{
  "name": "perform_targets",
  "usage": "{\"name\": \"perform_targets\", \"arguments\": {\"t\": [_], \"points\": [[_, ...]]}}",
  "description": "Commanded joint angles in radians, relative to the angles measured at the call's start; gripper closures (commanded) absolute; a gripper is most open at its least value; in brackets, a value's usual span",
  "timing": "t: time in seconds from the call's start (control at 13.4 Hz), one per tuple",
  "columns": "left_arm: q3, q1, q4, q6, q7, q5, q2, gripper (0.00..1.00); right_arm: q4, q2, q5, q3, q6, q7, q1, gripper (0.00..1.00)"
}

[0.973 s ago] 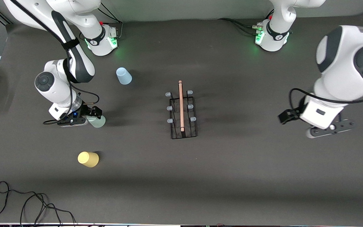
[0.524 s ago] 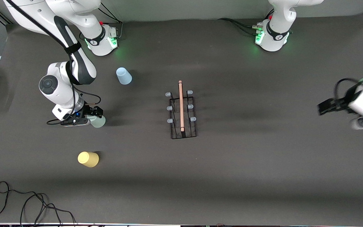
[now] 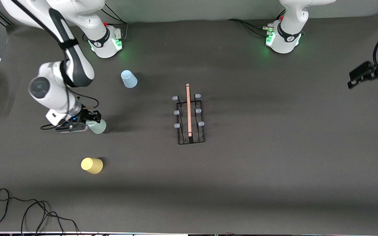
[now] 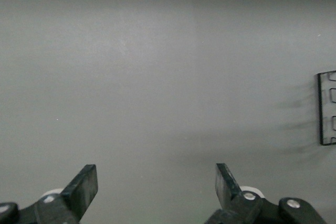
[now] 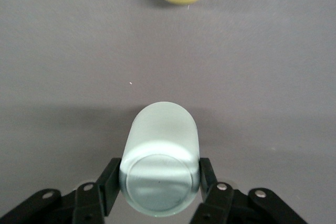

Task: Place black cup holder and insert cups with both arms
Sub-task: 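Lift the pale green cup and carry it over the rack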

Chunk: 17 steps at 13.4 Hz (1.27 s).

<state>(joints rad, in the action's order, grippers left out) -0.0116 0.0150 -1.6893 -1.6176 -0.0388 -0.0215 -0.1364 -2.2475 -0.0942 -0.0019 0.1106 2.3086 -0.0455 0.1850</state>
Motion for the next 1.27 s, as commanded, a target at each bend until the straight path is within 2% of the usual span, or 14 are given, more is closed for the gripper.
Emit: {"name": "perform_targets", "arguments": {"t": [0.0, 0.15, 0.3, 0.45, 0.6, 0.82, 0.97, 1.2], "points": [[-0.005, -0.021, -0.026, -0.008, 0.043, 0.001, -0.009, 0.0, 0.267, 0.03, 0.019, 0.003, -0.379, -0.069, 0.001, 0.79], [-0.011, -0.017, -0.01, -0.001, 0.04, 0.031, 0.014, 0.0, 0.428, 0.021, 0.019, 0.001, -0.571, -0.135, 0.007, 0.79], [-0.01, -0.009, -0.012, -0.007, 0.04, 0.031, 0.037, 0.0, 0.506, 0.036, 0.019, -0.008, -0.674, -0.175, 0.014, 0.79], [0.001, -0.003, -0.013, 0.002, 0.023, 0.031, 0.046, 0.0, 0.557, 0.036, 0.02, -0.009, -0.735, -0.271, 0.074, 0.79], [0.001, 0.005, -0.012, 0.001, 0.023, 0.031, 0.06, 0.0, 0.568, 0.03, 0.032, -0.009, -0.73, -0.505, 0.201, 0.8], [0.001, 0.003, -0.012, -0.021, 0.023, 0.057, 0.064, 0.0, 0.614, -0.027, 0.123, -0.008, -0.678, -0.959, 0.367, 0.8], [-0.002, -0.004, -0.012, -0.037, 0.023, 0.092, 0.064, 0.0, 0.641, -0.077, 0.141, -0.008, -0.629, -1.242, 0.45, 0.8], [-0.001, 0.003, -0.01, -0.039, 0.022, 0.078, 0.066, 0.0, 0.631, -0.12, 0.143, -0.008, -0.545, -1.515, 0.545, 0.82]]}}
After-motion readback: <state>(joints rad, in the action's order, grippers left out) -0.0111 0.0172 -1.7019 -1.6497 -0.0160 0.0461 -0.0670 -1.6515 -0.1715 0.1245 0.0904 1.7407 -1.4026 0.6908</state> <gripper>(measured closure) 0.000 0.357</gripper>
